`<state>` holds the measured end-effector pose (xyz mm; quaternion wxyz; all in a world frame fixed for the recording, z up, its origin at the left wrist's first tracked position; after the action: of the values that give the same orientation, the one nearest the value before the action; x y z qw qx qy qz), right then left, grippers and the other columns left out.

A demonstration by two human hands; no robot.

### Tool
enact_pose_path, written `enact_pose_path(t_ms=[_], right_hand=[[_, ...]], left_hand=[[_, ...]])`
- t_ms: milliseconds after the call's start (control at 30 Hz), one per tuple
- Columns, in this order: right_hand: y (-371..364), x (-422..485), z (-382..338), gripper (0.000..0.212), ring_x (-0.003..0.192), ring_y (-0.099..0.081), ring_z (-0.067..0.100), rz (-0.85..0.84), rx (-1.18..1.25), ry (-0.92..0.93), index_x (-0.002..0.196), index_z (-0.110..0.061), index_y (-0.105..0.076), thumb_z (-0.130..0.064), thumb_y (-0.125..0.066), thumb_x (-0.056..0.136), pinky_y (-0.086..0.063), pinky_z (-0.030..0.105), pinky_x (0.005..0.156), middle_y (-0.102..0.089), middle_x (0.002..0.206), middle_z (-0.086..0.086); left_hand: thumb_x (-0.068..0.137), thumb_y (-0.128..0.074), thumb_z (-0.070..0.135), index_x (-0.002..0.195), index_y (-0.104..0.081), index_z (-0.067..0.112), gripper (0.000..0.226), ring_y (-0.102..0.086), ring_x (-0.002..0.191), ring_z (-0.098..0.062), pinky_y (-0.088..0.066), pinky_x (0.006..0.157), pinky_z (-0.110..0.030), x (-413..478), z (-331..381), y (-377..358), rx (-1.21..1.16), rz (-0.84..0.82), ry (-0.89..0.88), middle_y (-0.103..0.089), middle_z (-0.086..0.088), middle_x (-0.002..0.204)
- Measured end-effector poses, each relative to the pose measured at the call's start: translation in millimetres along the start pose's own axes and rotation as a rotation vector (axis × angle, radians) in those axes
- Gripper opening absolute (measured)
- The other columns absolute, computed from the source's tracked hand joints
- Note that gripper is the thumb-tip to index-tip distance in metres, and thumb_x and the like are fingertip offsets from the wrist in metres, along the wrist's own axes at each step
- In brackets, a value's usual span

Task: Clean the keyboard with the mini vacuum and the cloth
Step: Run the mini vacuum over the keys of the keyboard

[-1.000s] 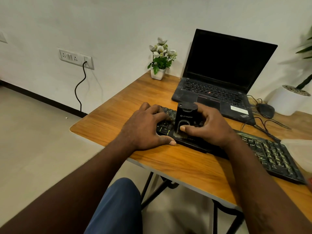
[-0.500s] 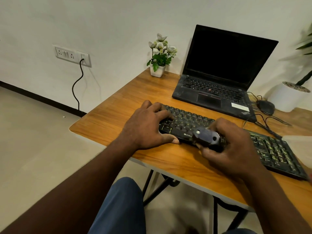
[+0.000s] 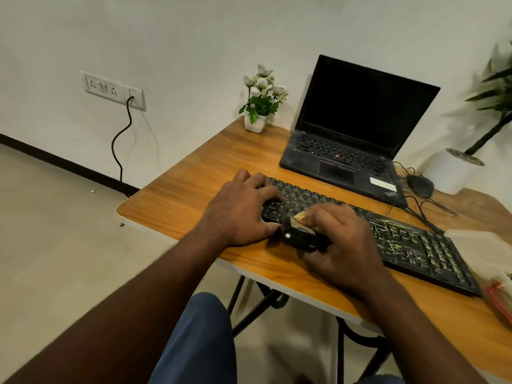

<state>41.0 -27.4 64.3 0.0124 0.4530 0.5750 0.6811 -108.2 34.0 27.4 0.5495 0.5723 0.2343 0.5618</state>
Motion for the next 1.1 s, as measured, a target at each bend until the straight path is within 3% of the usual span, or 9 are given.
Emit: enact_pose_path(t_ms=[67, 167, 333, 467, 600, 700, 833, 1000, 1100], right_hand=[[12, -16, 17, 0.037, 0.099, -0.051, 0.004, -0.034, -0.001, -0.06, 0.102, -0.018, -0.065, -0.042, -0.07, 0.074, -0.05, 0.033, 0.077, -0.069, 0.108, 0.001], [42, -52, 54, 0.037, 0.094, -0.057, 0.009, -0.061, 0.013, -0.203, 0.103, -0.028, -0.061, -0.044, -0.074, 0.073, -0.055, 0.034, 0.073, -0.064, 0.105, -0.008], [76, -85, 90, 0.049, 0.092, -0.063, 0.004, 0.058, 0.127, -0.471, 0.112, -0.024, -0.061, -0.018, -0.092, 0.075, -0.051, 0.017, 0.067, -0.063, 0.101, -0.014], [64, -72, 90, 0.052, 0.096, -0.06, -0.009, 0.093, 0.188, -0.512, 0.121, -0.029, -0.058, -0.026, -0.086, 0.077, -0.047, 0.01, 0.072, -0.058, 0.105, -0.025], [55, -51, 104, 0.052, 0.096, -0.061, -0.012, 0.063, 0.253, -0.548, 0.127, -0.026, -0.06, -0.029, -0.083, 0.08, -0.05, 0.004, 0.075, -0.064, 0.107, -0.019], [58, -38, 111, 0.046, 0.09, -0.066, -0.01, 0.066, 0.294, -0.548, 0.12, -0.029, -0.062, -0.024, -0.085, 0.081, -0.053, 0.007, 0.071, -0.067, 0.102, -0.019], [29, -30, 111, 0.046, 0.092, -0.073, 0.009, -0.137, 0.579, -0.596, 0.113, -0.039, -0.063, -0.034, -0.085, 0.072, -0.063, 0.028, 0.075, -0.076, 0.1, -0.004], [35, -16, 134, 0.048, 0.094, -0.073, 0.011, -0.056, 0.466, -0.604, 0.122, -0.027, -0.064, -0.027, -0.086, 0.079, -0.063, 0.029, 0.074, -0.075, 0.104, -0.005], [15, -11, 121, 0.046, 0.095, -0.074, 0.012, -0.259, 0.683, -0.561, 0.115, -0.033, -0.064, -0.024, -0.085, 0.076, -0.062, 0.027, 0.077, -0.076, 0.104, -0.01]], left_hand=[[0.071, -0.054, 0.09, 0.14, -0.051, 0.041, 0.084, -0.035, 0.125, -0.016, -0.045, 0.098, -0.039, 0, -1, 0, 0.006, -0.013, 0.012, -0.048, 0.01, 0.139], [0.069, -0.054, 0.093, 0.141, -0.051, 0.042, 0.089, -0.034, 0.127, -0.016, -0.044, 0.1, -0.039, 1, 1, -1, 0.005, -0.024, 0.015, -0.047, 0.011, 0.14], [0.072, -0.043, 0.095, 0.138, -0.053, 0.04, 0.086, -0.036, 0.127, -0.017, -0.037, 0.103, -0.045, -1, 15, 6, 0.07, 0.051, -0.039, -0.049, 0.009, 0.137], [0.081, -0.041, 0.09, 0.134, -0.057, 0.036, 0.077, -0.037, 0.126, -0.017, -0.036, 0.103, -0.046, 1, 59, 1, 0.06, 0.089, -0.144, -0.05, 0.007, 0.133], [0.084, -0.045, 0.084, 0.127, -0.061, 0.036, 0.066, -0.039, 0.123, -0.017, -0.037, 0.101, -0.044, 6, 76, -6, 0.037, 0.087, -0.177, -0.051, 0.007, 0.13], [0.084, -0.051, 0.081, 0.121, -0.063, 0.035, 0.06, -0.039, 0.121, -0.015, -0.038, 0.099, -0.042, 6, 74, -6, -0.001, 0.099, -0.172, -0.052, 0.009, 0.127], [0.082, -0.055, 0.08, 0.112, -0.064, 0.035, 0.055, -0.04, 0.117, -0.013, -0.041, 0.097, -0.041, 7, 73, -5, -0.009, 0.116, -0.165, -0.052, 0.012, 0.121], [0.081, -0.058, 0.078, 0.107, -0.065, 0.034, 0.051, -0.039, 0.115, -0.011, -0.04, 0.096, -0.038, 7, 72, -4, -0.024, 0.131, -0.173, -0.053, 0.012, 0.117], [0.081, -0.059, 0.078, 0.109, -0.066, 0.033, 0.054, -0.037, 0.115, -0.009, -0.04, 0.096, -0.037, 7, 72, -5, -0.02, 0.118, -0.167, -0.053, 0.012, 0.118]])
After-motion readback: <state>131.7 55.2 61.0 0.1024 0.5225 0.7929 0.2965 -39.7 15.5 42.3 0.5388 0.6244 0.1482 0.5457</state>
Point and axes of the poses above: each hand's wrist, its own x-axis towards the middle knuckle, its own y-axis out of the back of the hand, z = x × y, the point moved 10 cm from there along x, towards the middle knuckle
